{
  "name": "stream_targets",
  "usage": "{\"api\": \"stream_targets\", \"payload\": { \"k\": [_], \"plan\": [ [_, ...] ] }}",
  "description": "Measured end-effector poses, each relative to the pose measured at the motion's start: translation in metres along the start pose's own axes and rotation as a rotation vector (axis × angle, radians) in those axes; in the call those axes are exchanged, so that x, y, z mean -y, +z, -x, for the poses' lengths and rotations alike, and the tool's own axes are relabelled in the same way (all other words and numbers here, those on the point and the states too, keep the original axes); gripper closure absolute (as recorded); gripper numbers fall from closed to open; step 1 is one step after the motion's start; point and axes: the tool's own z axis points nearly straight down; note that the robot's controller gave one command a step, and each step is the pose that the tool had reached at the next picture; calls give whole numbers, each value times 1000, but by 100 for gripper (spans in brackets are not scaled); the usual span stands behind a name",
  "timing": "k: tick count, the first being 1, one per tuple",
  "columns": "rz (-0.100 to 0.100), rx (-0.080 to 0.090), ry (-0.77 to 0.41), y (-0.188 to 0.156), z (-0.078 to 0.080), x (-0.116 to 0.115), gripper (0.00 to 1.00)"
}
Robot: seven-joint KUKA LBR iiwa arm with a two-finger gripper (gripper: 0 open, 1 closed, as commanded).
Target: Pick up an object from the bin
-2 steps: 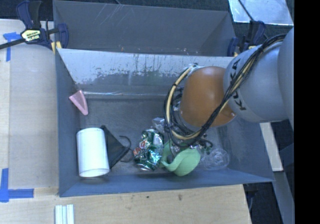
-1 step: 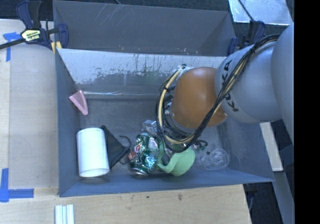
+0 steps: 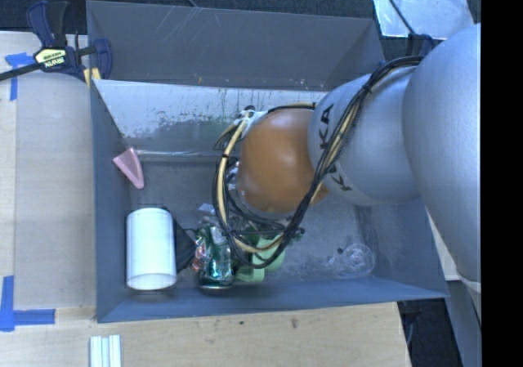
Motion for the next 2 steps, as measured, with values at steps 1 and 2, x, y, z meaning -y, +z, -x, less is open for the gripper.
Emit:
{"api": "stream_targets", "payload": {
  "k": [1, 2],
  "plan": [
    [0, 0, 0, 0, 0, 0, 100],
    [20, -40, -29, 5, 25, 29, 100]
  ]
}}
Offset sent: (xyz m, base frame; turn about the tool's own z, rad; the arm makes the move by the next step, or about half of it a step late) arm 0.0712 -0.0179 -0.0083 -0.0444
